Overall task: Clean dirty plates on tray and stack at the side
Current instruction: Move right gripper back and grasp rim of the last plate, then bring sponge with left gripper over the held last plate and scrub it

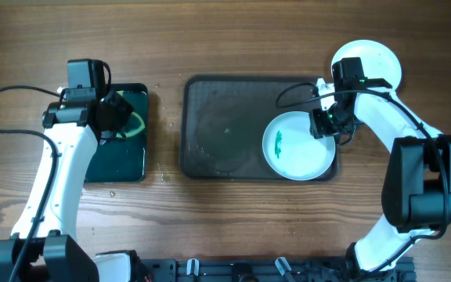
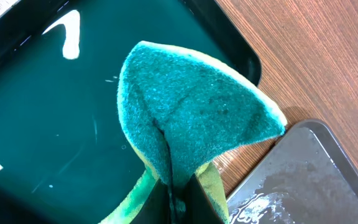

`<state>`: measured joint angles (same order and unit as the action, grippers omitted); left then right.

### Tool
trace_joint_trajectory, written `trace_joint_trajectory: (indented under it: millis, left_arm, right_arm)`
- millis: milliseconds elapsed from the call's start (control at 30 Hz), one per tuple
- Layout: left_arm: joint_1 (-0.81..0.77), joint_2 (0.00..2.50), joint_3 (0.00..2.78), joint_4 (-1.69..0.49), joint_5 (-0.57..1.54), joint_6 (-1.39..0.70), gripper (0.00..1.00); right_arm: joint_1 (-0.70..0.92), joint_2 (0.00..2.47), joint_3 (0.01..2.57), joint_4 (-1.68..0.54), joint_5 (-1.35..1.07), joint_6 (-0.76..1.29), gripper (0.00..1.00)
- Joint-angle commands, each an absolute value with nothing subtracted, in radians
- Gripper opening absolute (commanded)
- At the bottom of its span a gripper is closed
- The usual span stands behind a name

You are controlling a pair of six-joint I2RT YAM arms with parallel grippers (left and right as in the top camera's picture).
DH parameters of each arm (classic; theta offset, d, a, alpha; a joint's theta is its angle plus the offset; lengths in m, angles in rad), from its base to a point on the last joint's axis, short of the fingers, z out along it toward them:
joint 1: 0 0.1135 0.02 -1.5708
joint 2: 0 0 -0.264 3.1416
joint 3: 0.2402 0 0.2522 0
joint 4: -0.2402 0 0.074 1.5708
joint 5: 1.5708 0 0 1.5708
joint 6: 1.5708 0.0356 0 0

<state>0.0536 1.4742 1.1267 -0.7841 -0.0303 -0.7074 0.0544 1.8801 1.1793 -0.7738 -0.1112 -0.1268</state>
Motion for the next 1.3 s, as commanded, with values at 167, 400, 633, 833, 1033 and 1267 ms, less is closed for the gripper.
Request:
trace_joint_trajectory:
  millis: [167, 400, 633, 833, 1033, 1267]
  left_arm:
    - [0.058, 1.472, 1.126, -0.777, 0.017, -0.691, 0.04]
    - [0.056, 1.472, 1.126, -0.773, 0.039, -0.687, 0.04]
    - [0.037, 1.472, 1.126, -0.744, 0.145, -0.643, 0.04]
    - [-0.087, 1.474, 1.126, -0.710, 0.157, -0.629, 0.04]
    - [-0.263, 1.516, 1.126, -0.630, 0.157, -0.724, 0.04]
    - [-0.481, 1.628, 1.126, -0.488, 0.165, -0.825, 0.04]
  right_arm:
    - [0.147, 1.863, 1.169, -0.730, -0.248, -0.018, 0.52]
    - [0.170, 1.863, 1.169, -0.881, -0.078, 0.089, 0.77]
    - [0.170, 1.863, 1.169, -0.908, -0.100, 0.162, 0.43]
    - [0.189, 1.863, 1.169, -0.815, -0.197, 0.214, 0.23]
    - [0.257, 1.864, 1.169, -0.731, -0.204, 0.296, 0.13]
    - [0.312, 1.868, 1.169, -0.617, -0.204, 0.491, 0.04]
